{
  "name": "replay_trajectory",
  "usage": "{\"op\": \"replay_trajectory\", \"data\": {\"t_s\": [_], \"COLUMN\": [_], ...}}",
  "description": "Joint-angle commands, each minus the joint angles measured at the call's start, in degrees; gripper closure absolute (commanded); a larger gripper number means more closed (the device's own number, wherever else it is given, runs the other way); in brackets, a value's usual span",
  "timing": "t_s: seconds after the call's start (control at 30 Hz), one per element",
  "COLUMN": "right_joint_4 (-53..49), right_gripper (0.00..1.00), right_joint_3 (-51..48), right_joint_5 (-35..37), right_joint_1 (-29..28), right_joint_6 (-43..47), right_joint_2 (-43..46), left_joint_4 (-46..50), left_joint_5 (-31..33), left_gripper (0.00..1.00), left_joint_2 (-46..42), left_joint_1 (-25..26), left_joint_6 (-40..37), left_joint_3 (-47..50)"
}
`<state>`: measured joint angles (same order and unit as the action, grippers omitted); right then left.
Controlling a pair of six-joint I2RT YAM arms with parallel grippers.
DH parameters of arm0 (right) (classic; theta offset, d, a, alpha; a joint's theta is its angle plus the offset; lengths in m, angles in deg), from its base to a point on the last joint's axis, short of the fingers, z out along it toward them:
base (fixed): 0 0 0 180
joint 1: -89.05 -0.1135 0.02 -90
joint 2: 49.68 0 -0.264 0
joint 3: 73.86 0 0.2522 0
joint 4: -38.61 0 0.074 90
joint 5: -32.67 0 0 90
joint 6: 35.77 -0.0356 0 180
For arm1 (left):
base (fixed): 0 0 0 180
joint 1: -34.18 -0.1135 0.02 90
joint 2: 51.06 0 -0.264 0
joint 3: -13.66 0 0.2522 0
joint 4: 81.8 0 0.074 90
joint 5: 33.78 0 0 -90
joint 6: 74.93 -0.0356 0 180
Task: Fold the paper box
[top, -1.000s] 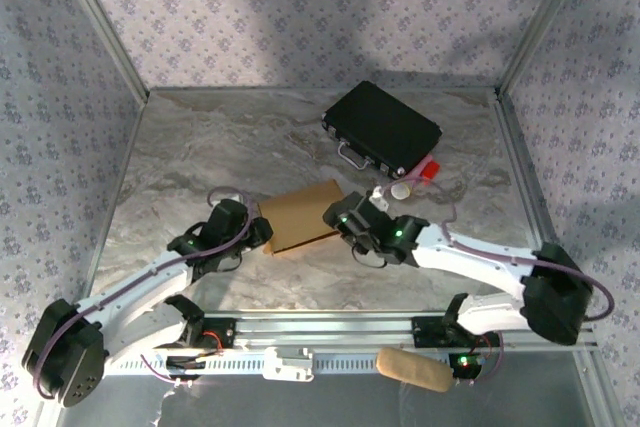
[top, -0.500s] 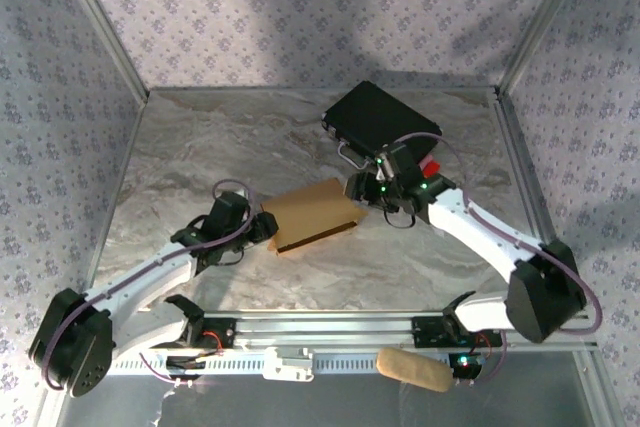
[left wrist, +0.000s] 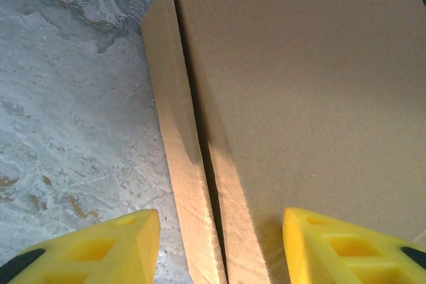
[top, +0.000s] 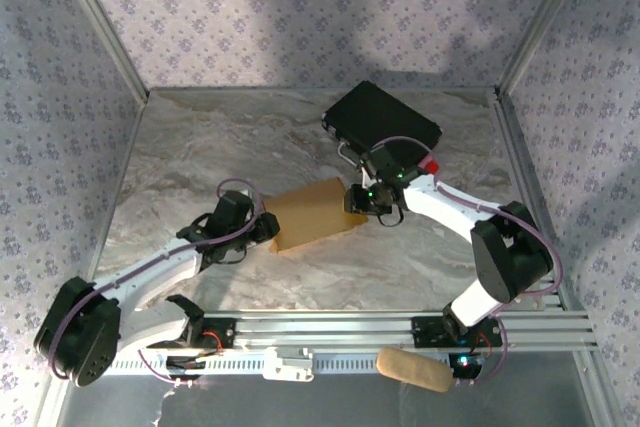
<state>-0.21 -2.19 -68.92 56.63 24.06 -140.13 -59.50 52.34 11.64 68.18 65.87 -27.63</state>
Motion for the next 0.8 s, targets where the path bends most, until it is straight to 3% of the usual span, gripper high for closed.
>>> {"op": "replay_trajectory", "data": {"t_s": [0.0,0.13,0.5,0.77], "right_joint_4": [-0.3,-0.4,-0.8,4.0], "right_gripper": [0.67,0.76,0.77,0.6], "right_joint_3": [-0.3,-0.3,-1.0,-7.5], "right_joint_5": [1.7,3.9,9.7,9.8], "right_joint_1": [-0.7,-1.9,-4.5,-3.0], "right_joint_6": [1.7,1.8,1.5,-0.4], "right_joint_2": [-1.8,-2.7,-4.5,5.3], "left_joint_4": [-2.0,-2.6,-5.2,-4.7], "left_joint_5": [-0.1,0.3,1.4,2.0], "left_gripper": [0.5,0.54,0.68,0.76], "left_joint_2": [0.6,1.1,5.0,3.1], "left_joint_1": [-0.5,-0.5,-0.4,-0.4], "left_joint_6": [-0.6,-0.9,-1.4,-2.0], "left_joint_3": [1.2,1.8,3.7,4.3]}}
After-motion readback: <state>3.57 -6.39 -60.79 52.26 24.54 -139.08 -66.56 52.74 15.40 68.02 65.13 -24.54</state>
